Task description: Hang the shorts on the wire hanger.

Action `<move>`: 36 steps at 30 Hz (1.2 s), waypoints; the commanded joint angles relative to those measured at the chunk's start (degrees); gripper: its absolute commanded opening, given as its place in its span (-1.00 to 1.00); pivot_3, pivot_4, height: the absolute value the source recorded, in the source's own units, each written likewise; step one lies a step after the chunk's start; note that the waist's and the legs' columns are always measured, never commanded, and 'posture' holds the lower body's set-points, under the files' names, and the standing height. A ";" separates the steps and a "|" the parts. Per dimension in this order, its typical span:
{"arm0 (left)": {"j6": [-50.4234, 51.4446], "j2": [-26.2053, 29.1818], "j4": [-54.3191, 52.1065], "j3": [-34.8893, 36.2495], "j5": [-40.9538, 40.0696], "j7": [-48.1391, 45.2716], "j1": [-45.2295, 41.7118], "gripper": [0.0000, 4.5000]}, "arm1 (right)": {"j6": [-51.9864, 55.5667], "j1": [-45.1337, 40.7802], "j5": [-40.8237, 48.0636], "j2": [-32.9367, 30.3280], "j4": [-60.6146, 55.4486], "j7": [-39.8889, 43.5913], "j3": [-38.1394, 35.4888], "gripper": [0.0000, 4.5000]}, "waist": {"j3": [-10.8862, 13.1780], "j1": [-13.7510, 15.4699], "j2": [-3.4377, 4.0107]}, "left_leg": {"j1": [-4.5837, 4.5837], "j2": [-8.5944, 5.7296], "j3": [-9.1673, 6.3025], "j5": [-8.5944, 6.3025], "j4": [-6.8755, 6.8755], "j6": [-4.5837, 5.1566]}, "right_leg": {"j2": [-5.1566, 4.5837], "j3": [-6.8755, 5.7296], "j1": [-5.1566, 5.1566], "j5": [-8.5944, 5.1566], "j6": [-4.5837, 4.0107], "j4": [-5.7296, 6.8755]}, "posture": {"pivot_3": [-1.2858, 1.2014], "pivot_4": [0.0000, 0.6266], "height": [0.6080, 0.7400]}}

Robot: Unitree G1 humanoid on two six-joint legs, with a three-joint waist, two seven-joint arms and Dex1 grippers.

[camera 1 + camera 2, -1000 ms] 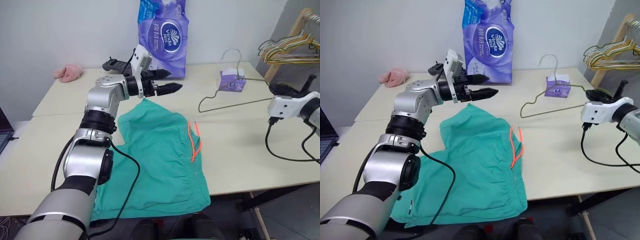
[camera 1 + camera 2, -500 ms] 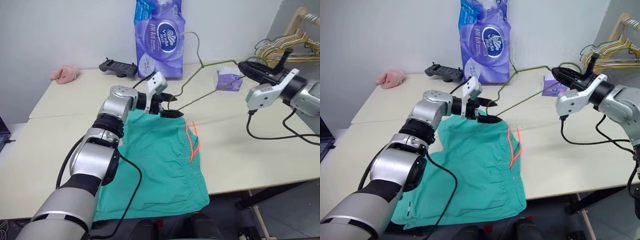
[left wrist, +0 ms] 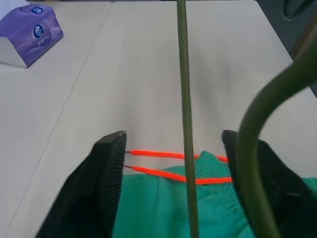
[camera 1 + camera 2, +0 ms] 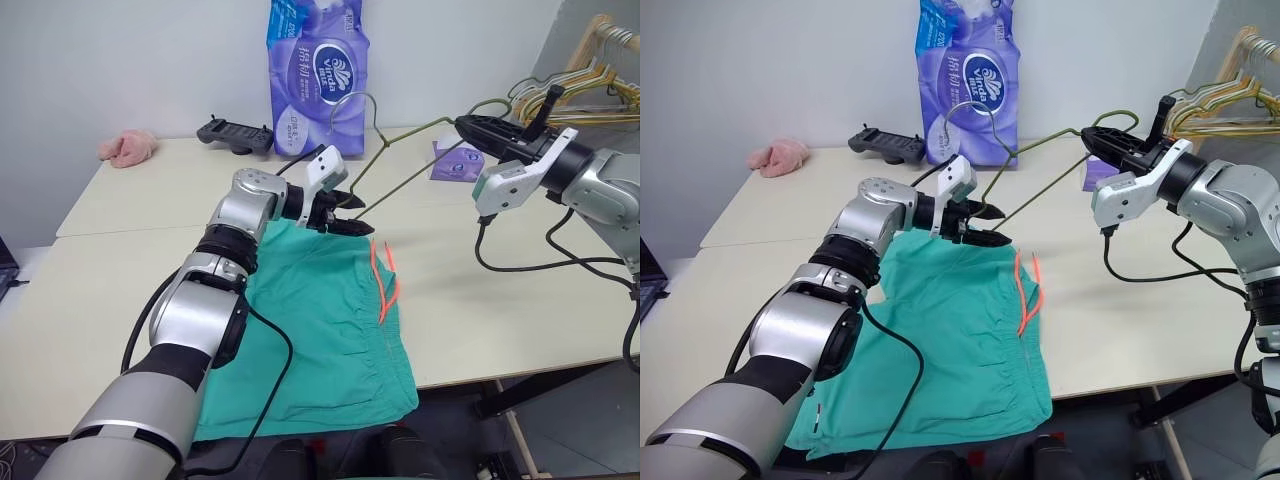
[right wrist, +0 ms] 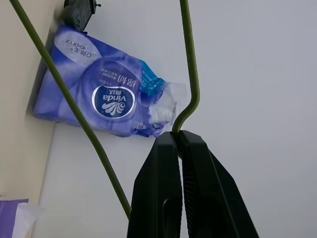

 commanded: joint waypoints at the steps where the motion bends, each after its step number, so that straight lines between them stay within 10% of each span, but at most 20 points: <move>1: -0.59 0.58 -0.88 0.51 0.05 -0.82 -0.92 -0.13 | 0.20 -1.51 0.04 -0.26 -1.14 -0.23 -1.46 -1.00 | 0.00 0.00 0.00 | 0.00 0.00 -0.01 0.00 0.00 0.00 | 0.00 0.00 0.00 0.00 0.00 0.00 | 0.02 -0.78 1.00; 8: -0.48 0.51 -1.12 0.71 0.12 -0.54 -0.75 -0.99 | 0.90 -1.76 0.70 0.28 -1.77 0.74 -1.39 -1.00 | 0.00 0.00 0.00 | 0.00 0.00 0.00 0.00 0.00 0.00 | 0.00 0.00 0.00 0.00 0.00 0.00 | 0.03 -0.77 1.00; 13: -2.58 0.32 -0.64 0.46 1.56 3.09 -1.01 -0.99 | 7.96 0.61 2.11 1.10 -2.87 6.71 -0.74 -1.00 | 0.00 0.02 0.00 | 0.01 0.01 -0.01 0.00 0.00 0.00 | 0.00 0.00 0.00 0.00 -0.01 0.02 | 0.02 -0.78 1.00; 26: -21.55 5.52 8.10 -6.51 19.19 34.54 -1.73 -1.00 | 26.44 11.92 10.60 2.17 -15.18 16.50 -6.05 0.99 | 0.00 0.01 -0.01 | 0.05 0.05 -0.03 -0.01 0.01 0.00 | -0.22 0.00 -0.02 0.04 0.02 0.08 | 0.02 -0.82 1.00; 36: -35.44 8.54 6.28 -15.86 33.01 48.24 -0.97 -1.00 | 39.03 8.60 8.37 7.44 -16.29 20.76 -1.19 0.99 | -0.01 0.32 -0.02 | 0.01 -0.03 0.00 -0.01 0.05 0.00 | -0.22 -0.04 -0.01 0.07 0.06 0.07 | 0.01 -0.87 1.00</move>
